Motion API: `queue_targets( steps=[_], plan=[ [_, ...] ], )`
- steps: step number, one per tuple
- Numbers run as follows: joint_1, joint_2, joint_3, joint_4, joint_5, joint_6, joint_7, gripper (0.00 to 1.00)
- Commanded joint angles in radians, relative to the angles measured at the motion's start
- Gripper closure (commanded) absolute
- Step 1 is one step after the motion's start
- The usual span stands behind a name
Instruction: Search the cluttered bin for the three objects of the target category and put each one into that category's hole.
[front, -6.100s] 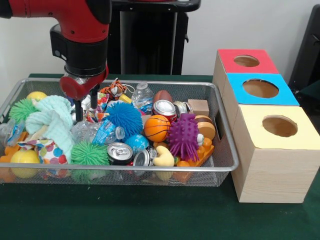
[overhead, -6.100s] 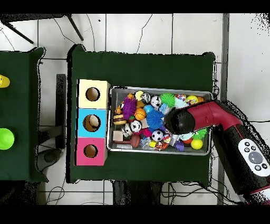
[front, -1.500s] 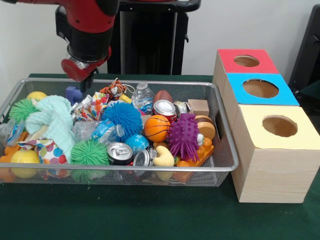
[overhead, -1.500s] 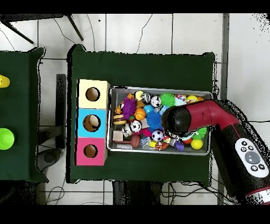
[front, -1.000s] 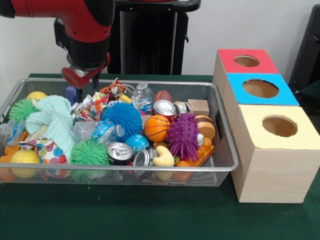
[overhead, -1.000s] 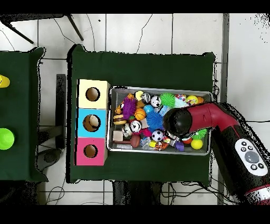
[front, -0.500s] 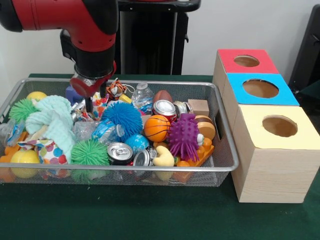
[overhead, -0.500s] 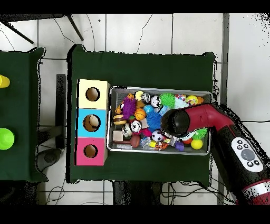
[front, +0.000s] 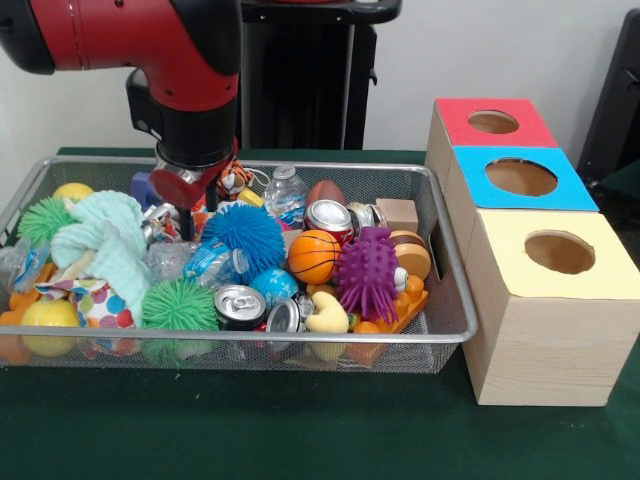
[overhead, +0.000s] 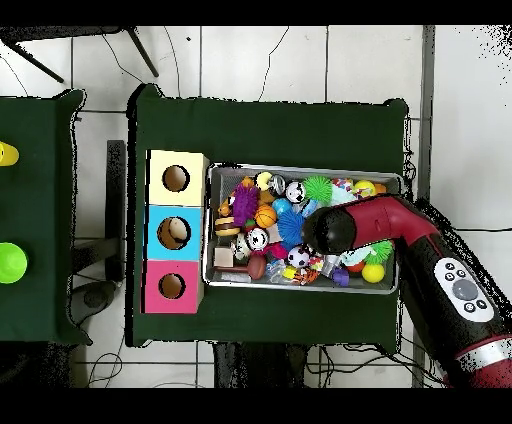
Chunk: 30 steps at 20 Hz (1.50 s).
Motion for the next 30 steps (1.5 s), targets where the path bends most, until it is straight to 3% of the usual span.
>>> queue_targets(
  steps=[1, 27, 28, 30],
  plan=[
    [0.009, 0.031, 0.022, -0.027, -0.076, -0.049, -0.293, 0.00],
    [0.027, 0.067, -0.041, -0.062, -0.125, 0.016, -0.271, 0.00],
    [0.029, 0.066, -0.044, -0.063, -0.126, 0.021, -0.273, 1.00],
    [0.056, 0.052, -0.075, -0.083, -0.150, 0.044, -0.228, 1.00]
  ],
)
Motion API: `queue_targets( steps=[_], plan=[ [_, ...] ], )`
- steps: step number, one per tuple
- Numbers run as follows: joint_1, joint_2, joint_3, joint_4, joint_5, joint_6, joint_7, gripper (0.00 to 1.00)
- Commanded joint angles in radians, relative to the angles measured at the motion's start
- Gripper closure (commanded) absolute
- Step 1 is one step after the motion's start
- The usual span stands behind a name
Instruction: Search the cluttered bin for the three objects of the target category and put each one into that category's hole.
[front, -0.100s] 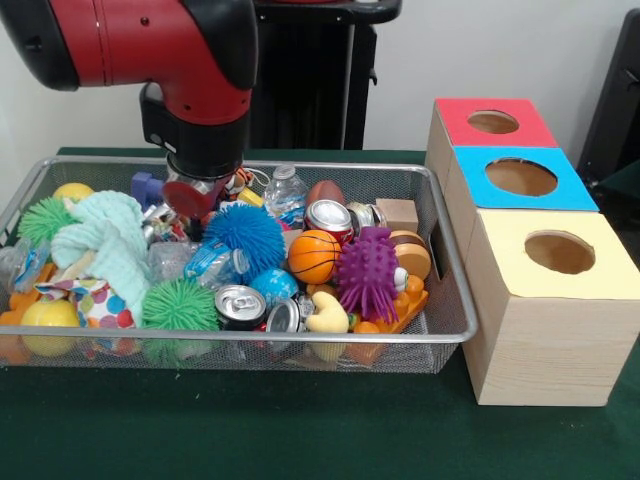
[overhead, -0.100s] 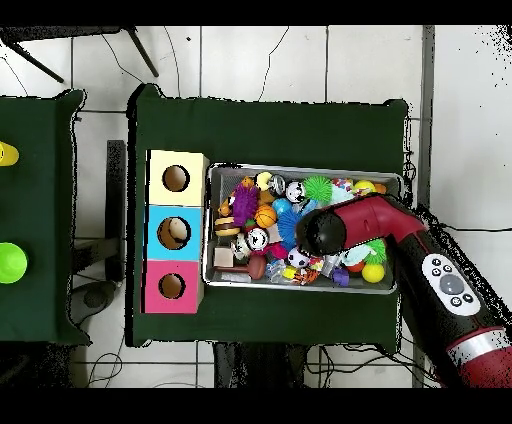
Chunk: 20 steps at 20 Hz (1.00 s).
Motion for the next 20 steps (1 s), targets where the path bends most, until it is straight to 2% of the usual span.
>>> queue_targets(
  steps=[1, 2, 3, 6, 7, 14, 20],
  plan=[
    [0.046, 0.019, -0.087, -0.090, -0.106, 0.056, -0.195, 1.00],
    [0.044, 0.016, -0.081, -0.086, -0.106, 0.060, -0.230, 1.00],
    [0.052, 0.018, -0.071, -0.081, -0.114, 0.087, -0.321, 1.00],
    [0.080, -0.031, -0.116, -0.086, -0.122, 0.115, -0.237, 1.00],
    [0.084, -0.041, -0.117, -0.086, -0.131, 0.126, -0.277, 1.00],
    [0.083, -0.055, -0.127, -0.088, -0.111, 0.116, -0.277, 1.00],
    [0.099, -0.135, -0.120, -0.062, -0.066, 0.158, -0.282, 1.00]
  ],
)
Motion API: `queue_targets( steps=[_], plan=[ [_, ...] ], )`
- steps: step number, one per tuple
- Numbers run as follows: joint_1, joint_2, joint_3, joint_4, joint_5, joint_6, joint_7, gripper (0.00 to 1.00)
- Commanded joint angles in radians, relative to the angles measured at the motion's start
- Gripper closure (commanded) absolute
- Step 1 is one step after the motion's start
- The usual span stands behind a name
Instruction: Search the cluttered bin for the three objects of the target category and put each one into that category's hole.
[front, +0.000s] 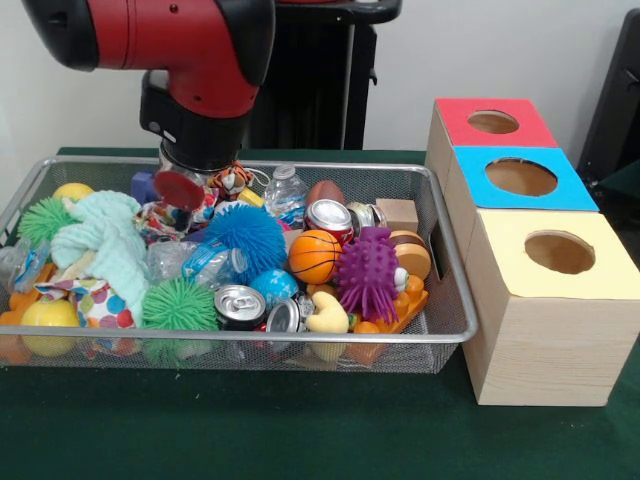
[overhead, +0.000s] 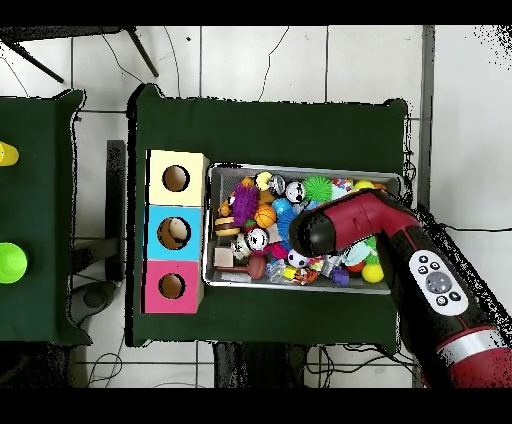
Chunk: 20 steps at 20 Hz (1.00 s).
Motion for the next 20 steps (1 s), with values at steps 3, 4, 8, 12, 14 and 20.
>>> queue_targets(
  steps=[3, 4, 8, 12, 14, 20],
  plan=[
    [0.021, -0.103, -0.029, -0.032, 0.017, 0.154, -0.275, 1.00],
    [0.021, -0.111, -0.025, -0.027, 0.024, 0.158, -0.273, 1.00],
    [0.002, -0.153, 0.027, 0.022, 0.115, 0.161, -0.253, 1.00],
    [-0.022, -0.188, 0.098, 0.078, 0.290, 0.161, -0.170, 1.00],
    [-0.027, -0.200, 0.127, 0.098, 0.356, 0.156, -0.151, 1.00],
    [-0.053, -0.172, 0.233, 0.154, 0.522, 0.017, -0.071, 1.00]
  ],
)
